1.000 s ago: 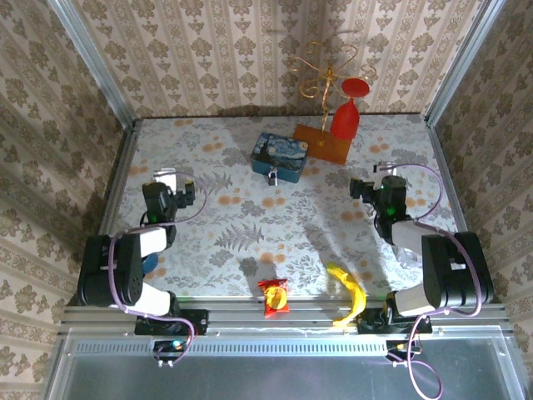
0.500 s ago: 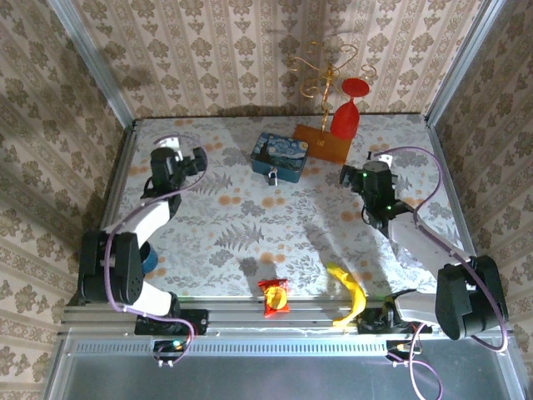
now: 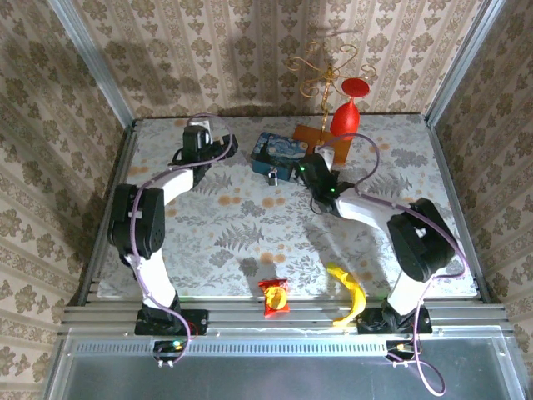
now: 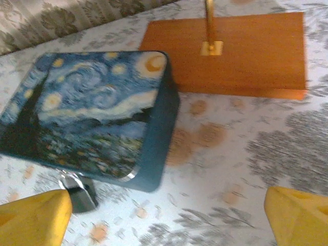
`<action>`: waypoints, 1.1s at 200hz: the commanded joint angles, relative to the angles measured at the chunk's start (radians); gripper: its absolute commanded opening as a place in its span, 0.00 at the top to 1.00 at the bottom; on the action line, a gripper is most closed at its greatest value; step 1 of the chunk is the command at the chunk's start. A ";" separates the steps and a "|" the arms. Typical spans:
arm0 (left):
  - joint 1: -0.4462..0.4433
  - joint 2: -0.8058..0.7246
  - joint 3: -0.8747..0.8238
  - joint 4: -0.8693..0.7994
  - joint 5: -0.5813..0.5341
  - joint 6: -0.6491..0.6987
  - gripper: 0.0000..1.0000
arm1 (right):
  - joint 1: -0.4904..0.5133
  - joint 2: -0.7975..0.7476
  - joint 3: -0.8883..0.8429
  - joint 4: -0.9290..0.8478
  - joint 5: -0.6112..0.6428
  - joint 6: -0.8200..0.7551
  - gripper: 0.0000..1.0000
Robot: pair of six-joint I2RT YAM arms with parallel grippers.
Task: Unlock a padlock with a key
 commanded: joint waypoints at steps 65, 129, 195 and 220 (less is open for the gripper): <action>-0.088 0.185 0.209 -0.107 0.187 -0.019 0.27 | -0.044 0.244 0.276 -0.074 0.020 0.069 0.19; -0.123 0.261 0.296 -0.180 0.191 0.017 0.43 | -0.082 0.328 0.341 -0.071 -0.118 0.041 0.27; -0.137 0.265 0.275 -0.183 0.192 0.024 0.62 | -0.086 0.388 0.398 -0.070 -0.224 0.019 0.41; -0.146 0.243 0.231 -0.163 0.191 0.022 0.70 | -0.086 0.392 0.399 -0.064 -0.263 0.007 0.43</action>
